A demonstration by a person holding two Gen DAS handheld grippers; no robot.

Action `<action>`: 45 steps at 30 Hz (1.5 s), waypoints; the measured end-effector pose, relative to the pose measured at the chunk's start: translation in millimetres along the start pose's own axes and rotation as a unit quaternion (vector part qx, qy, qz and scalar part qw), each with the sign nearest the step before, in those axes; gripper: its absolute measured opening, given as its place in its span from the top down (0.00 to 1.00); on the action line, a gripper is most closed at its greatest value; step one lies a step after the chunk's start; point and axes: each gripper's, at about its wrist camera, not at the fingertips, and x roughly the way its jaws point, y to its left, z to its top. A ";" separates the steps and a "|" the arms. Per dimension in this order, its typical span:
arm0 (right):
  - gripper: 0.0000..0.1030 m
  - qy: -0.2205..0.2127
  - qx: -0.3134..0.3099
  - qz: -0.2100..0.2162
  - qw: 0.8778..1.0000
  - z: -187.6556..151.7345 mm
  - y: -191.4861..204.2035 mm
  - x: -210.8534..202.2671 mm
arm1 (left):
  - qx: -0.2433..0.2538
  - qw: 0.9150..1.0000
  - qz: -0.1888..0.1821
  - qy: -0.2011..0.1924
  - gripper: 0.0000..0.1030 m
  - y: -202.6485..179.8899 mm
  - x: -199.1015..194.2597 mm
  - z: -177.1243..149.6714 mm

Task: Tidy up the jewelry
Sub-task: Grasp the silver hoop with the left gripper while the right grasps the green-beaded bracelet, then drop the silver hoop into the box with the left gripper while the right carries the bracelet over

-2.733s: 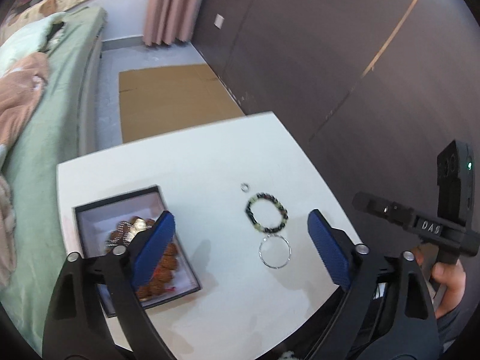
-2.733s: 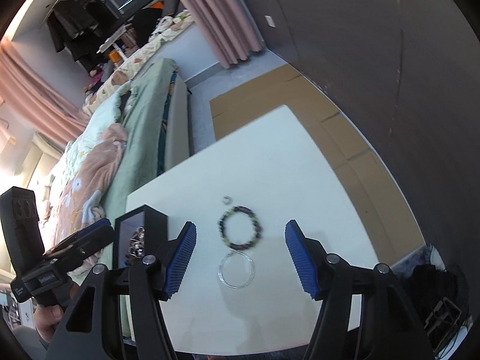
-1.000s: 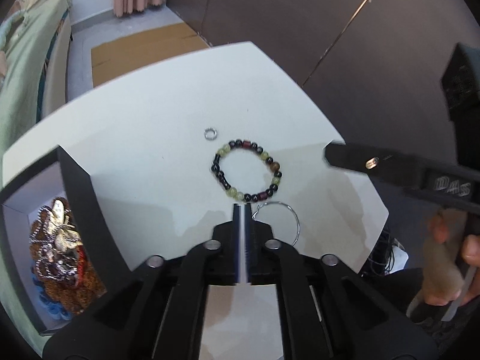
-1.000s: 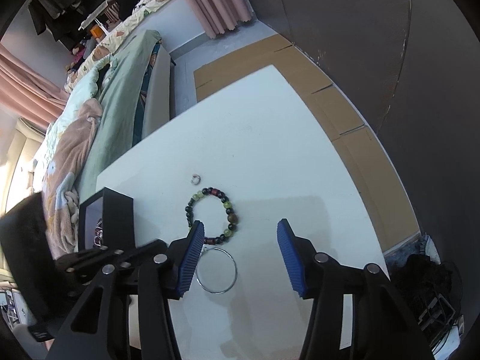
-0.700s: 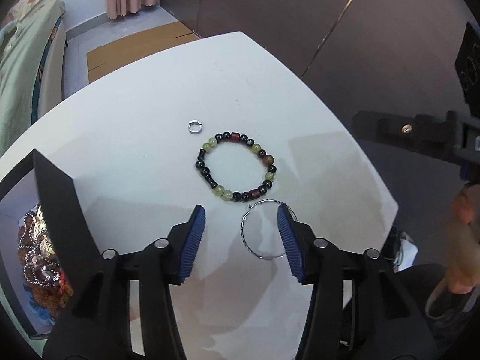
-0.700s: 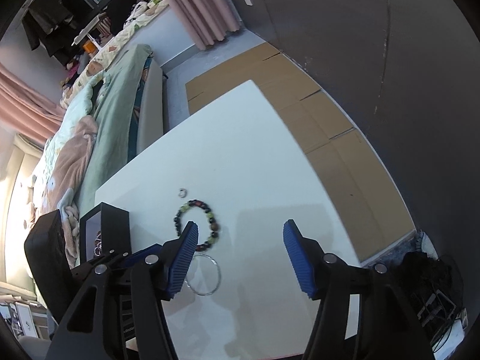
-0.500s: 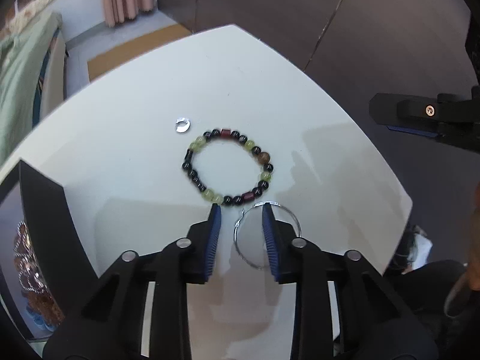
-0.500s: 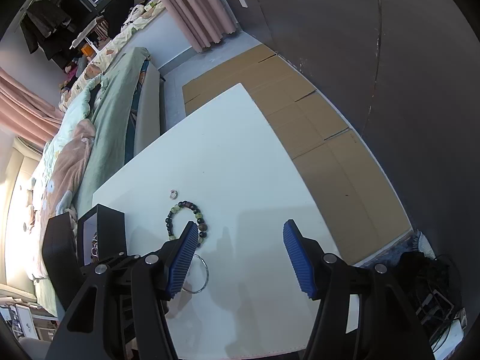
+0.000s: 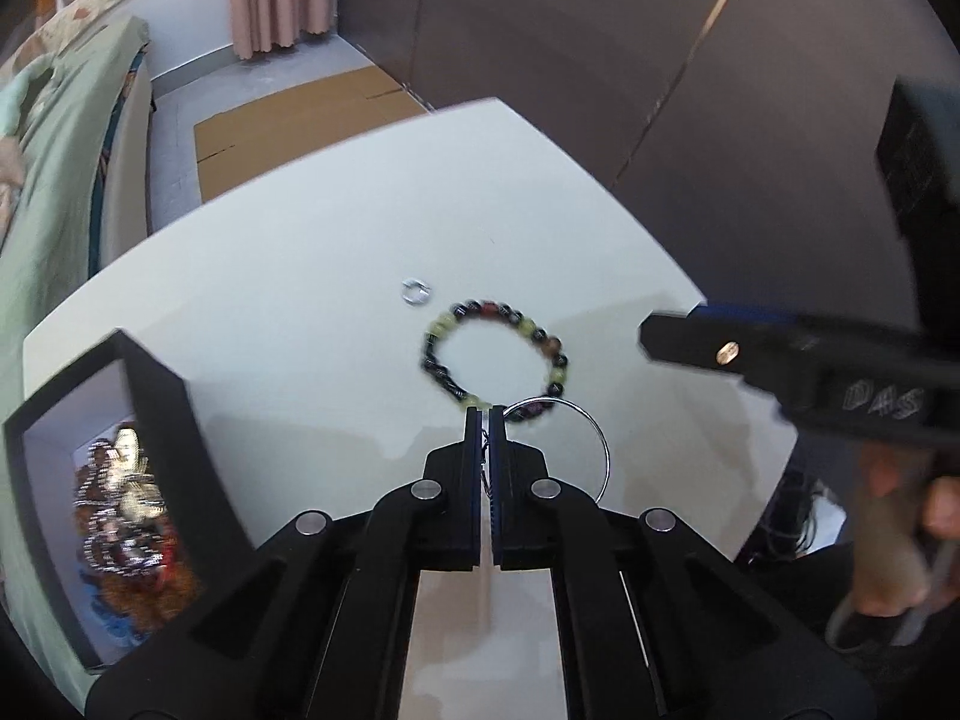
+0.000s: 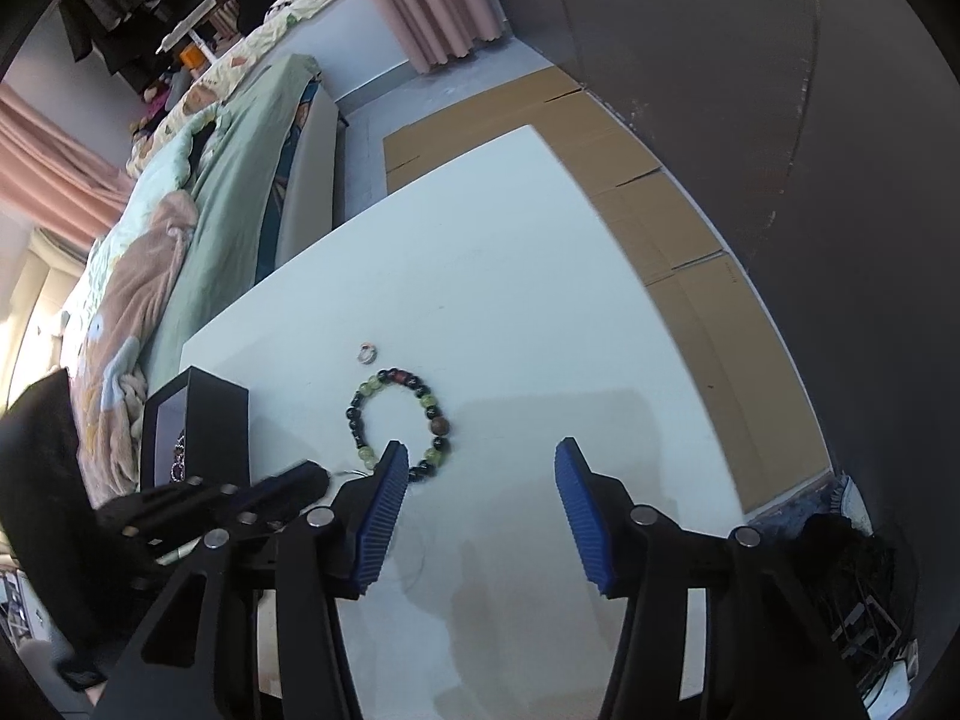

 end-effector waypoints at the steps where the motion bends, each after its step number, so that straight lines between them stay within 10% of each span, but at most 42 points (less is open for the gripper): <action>1: 0.52 0.001 -0.003 0.000 1.000 0.1 2.5 1.9 | -0.005 1.000 0.001 -0.005 0.97 3.8 -4.1 1.1; 19: 0.69 0.033 -0.048 -0.069 0.996 11.8 44.3 61.1 | -0.077 0.994 0.017 -0.078 0.97 80.6 -83.0 -7.9; 22: 0.88 0.032 -0.054 -0.091 0.994 11.9 47.8 62.1 | -0.088 0.992 0.019 -0.084 0.97 93.9 -90.6 -9.6; 30: 0.91 0.007 -0.057 -0.057 0.997 7.9 64.1 43.9 | -0.123 0.989 0.015 -0.081 0.96 128.2 -103.0 -17.8; 32: 0.91 -0.008 -0.062 -0.040 0.997 8.3 71.4 34.6 | -0.131 0.988 0.023 -0.078 0.81 134.5 -102.7 -19.7; 34: 0.91 -0.026 -0.063 -0.010 0.998 7.6 80.1 22.1 | -0.137 0.986 0.029 -0.086 0.37 138.8 -105.8 -21.4; 45: 0.91 -0.105 -0.091 0.105 0.985 -0.1 134.4 -36.9 | -0.133 0.982 0.046 -0.127 0.09 148.0 -129.5 -25.4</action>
